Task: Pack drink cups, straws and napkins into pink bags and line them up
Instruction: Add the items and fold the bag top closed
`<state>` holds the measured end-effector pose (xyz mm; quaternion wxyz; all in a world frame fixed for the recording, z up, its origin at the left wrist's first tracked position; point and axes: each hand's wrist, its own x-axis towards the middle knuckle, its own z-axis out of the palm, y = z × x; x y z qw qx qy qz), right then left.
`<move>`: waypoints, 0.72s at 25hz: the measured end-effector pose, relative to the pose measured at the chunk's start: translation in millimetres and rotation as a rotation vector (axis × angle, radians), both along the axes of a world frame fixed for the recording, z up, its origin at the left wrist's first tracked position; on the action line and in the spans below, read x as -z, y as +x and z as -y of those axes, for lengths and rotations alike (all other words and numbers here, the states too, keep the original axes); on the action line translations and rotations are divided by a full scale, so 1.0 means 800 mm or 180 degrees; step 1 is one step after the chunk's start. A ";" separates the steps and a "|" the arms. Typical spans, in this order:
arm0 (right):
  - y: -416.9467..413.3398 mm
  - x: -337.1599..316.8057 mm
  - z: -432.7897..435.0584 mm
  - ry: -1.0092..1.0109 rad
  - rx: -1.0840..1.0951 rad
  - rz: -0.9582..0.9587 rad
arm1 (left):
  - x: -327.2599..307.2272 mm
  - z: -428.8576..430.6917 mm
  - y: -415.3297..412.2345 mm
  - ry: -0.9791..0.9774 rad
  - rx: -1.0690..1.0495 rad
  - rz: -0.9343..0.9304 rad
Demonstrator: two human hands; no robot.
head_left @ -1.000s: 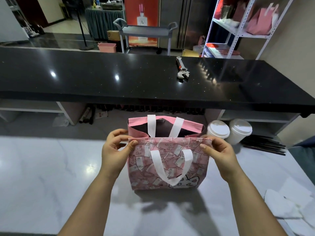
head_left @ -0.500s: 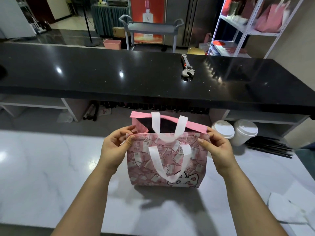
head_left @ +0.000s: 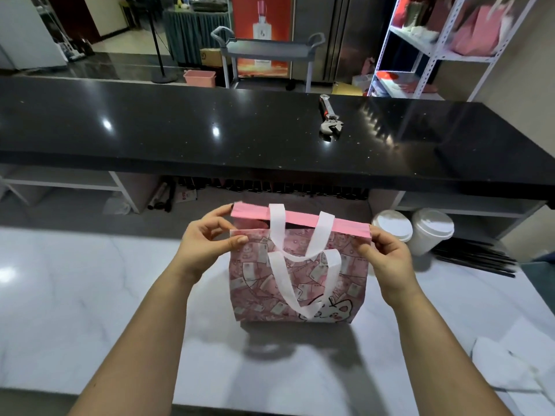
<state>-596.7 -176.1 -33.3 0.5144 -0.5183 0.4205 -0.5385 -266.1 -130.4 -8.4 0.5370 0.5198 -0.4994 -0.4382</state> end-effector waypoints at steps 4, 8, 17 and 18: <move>0.003 0.004 0.001 0.0000 0.0283 0.0074 | 0.011 0.003 -0.016 -0.0450 -0.0423 -0.0074; 0.006 0.003 0.008 0.0097 0.0502 0.0073 | 0.021 0.010 -0.017 -0.0249 -0.0746 -0.0369; -0.010 -0.010 0.020 -0.1944 0.0062 -0.1996 | -0.003 0.005 -0.005 -0.0533 -0.0321 0.0733; -0.016 -0.014 0.020 -0.2063 -0.0013 -0.2173 | -0.006 0.001 -0.001 -0.0638 -0.0274 0.1137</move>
